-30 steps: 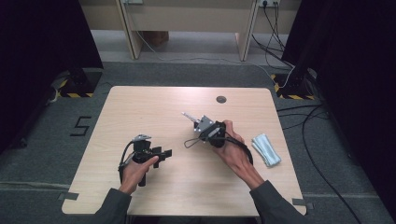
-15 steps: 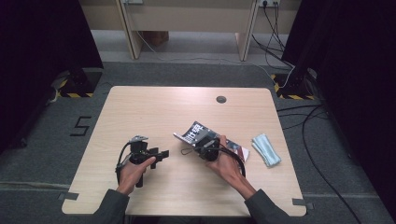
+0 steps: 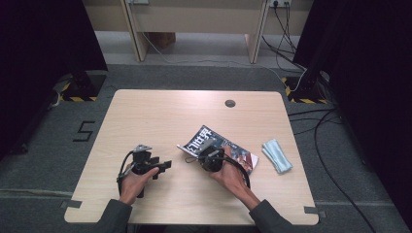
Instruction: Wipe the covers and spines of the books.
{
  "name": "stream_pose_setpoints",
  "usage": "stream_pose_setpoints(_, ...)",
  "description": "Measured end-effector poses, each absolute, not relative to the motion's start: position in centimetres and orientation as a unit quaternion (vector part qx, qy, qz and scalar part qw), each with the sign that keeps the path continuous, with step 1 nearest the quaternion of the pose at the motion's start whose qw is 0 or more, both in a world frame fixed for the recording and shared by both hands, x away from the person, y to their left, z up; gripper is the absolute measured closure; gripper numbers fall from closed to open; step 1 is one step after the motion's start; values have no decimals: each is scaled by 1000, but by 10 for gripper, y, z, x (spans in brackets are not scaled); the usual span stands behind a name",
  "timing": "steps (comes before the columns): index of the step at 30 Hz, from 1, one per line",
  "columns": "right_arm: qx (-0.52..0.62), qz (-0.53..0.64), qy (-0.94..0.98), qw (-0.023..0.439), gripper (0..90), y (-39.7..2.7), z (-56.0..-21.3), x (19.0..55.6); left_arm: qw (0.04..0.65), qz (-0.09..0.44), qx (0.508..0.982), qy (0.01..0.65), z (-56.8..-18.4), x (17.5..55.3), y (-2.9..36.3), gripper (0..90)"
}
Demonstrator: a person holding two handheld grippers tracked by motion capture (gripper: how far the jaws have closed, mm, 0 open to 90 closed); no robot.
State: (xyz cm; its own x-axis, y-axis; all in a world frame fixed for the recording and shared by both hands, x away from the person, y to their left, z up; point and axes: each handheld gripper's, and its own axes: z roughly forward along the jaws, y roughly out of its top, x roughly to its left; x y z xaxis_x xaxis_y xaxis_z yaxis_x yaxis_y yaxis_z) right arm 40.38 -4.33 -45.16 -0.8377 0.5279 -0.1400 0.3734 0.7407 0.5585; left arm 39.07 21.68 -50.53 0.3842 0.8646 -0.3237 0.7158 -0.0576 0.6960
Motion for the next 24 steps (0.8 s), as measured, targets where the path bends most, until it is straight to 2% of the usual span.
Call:
stream_pose_setpoints(9, 256, 301, 914, 86, 614, -40, -460, 400, 404, 91, 730, 543, -509, 389, 215, 344)
stream_pose_setpoints(11, 242, 308, 915, 97, 609, -42, -453, 399, 404, 88, 731, 542, -510, 389, 214, 344)
stream_pose_setpoints(12, 248, 311, 910, 118, 605, -49, -445, 400, 404, 89, 732, 542, -511, 388, 214, 340)
stream_pose_setpoints(19, 291, 300, 899, 134, 571, -86, -444, 418, 404, 87, 735, 537, -509, 386, 211, 341)
stream_pose_setpoints(23, 331, 297, 884, 144, 522, -115, -449, 429, 405, 76, 746, 524, -507, 380, 206, 342)
stream_pose_setpoints(24, 347, 297, 877, 149, 487, -129, -452, 433, 405, 72, 750, 517, -508, 377, 202, 345)
